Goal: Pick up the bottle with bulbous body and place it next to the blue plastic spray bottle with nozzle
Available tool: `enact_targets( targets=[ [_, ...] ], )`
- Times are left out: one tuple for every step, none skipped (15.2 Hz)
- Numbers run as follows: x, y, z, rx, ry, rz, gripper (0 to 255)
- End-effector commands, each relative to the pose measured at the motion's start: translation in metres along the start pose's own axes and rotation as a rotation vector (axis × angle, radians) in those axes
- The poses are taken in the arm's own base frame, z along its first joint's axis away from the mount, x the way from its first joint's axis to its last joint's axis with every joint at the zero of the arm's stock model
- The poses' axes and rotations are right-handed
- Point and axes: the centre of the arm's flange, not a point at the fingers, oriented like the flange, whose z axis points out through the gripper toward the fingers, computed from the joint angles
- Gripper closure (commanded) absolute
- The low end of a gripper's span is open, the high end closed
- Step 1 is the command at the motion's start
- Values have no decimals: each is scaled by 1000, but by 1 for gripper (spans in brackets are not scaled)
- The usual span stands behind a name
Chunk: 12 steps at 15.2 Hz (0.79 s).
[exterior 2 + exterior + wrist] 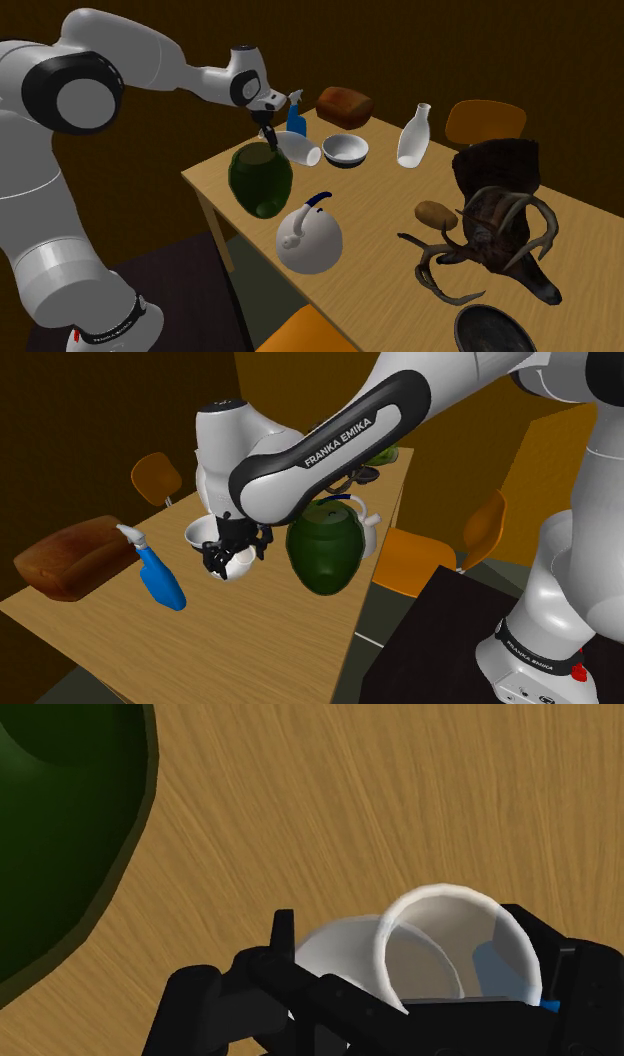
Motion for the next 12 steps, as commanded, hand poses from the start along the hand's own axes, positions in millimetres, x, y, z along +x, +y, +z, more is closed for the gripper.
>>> enact_targets(
  targets=[
    [10,15,32,-37,-56,15,0],
    [11,14,19,-37,-56,15,0],
    [12,14,6,-37,-56,15,0],
    [12,13,-5,-37,-56,15,0],
    [12,13,-5,-37,-56,15,0],
    [12,13,-5,-37,-56,15,0],
    [12,13,-5,-37,-56,15,0],
    [12,13,-5,-37,-56,15,0],
    [12,13,-5,-37,-56,15,0],
    [12,13,-5,-37,-56,15,0],
    [12,13,-5,-37,-56,15,0],
    [12,13,-5,-37,-56,15,0]
  ],
)
